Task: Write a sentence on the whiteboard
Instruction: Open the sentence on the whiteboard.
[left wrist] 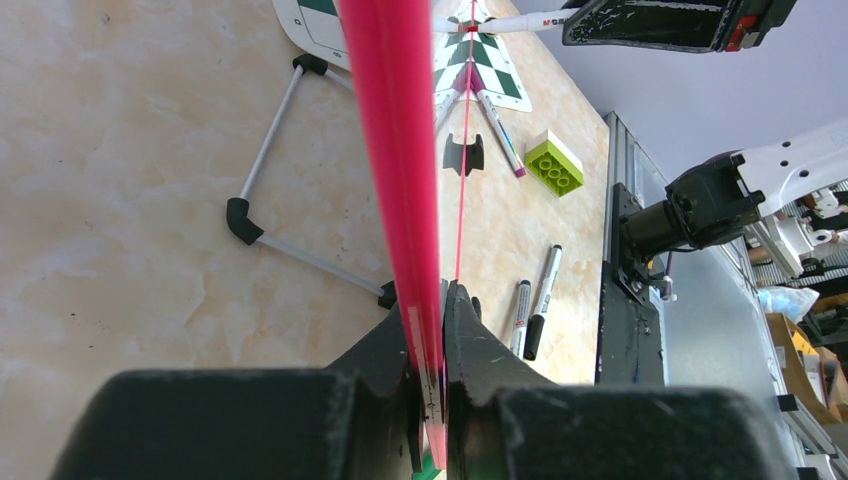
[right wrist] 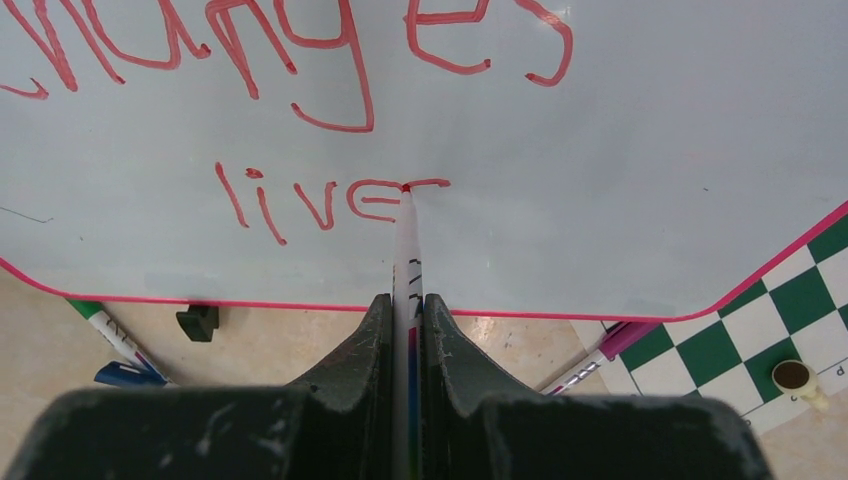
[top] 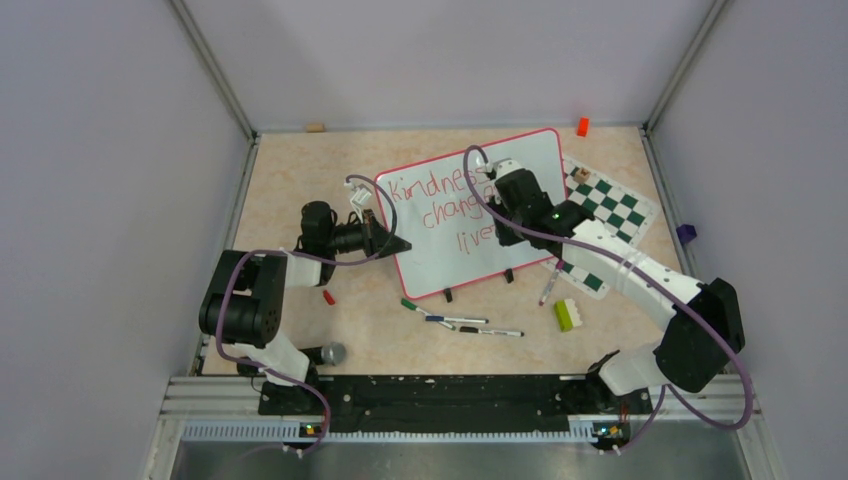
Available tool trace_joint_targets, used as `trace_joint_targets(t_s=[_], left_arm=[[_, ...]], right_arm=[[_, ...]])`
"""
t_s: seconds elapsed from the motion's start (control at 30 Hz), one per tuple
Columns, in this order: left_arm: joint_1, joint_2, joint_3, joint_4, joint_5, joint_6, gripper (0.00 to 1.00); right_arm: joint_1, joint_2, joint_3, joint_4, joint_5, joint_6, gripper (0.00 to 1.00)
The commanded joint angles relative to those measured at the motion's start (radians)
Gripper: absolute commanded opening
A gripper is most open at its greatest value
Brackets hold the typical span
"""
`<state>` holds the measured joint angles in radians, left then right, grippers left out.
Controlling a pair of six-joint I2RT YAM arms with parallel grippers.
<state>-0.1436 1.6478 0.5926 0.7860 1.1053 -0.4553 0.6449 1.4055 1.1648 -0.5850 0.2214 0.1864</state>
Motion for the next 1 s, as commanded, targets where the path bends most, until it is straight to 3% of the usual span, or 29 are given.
trace_joint_targets(t_s=[0.0,0.5,0.97], left_arm=[[0.008,0.040,-0.039,-0.067,-0.165,0.091,0.00],[0.013,0.038,-0.044,-0.054,-0.159,0.083,0.00],[0.014,0.038,-0.044,-0.052,-0.162,0.079,0.00]], right_arm=[[-0.007,-0.027,-0.020,0.013,0.022,0.004,0.00],[-0.008,-0.033,-0.026,-0.023,0.128,0.048,0.00],[-0.008,-0.029,-0.023,0.003,-0.045,0.048,0.00]])
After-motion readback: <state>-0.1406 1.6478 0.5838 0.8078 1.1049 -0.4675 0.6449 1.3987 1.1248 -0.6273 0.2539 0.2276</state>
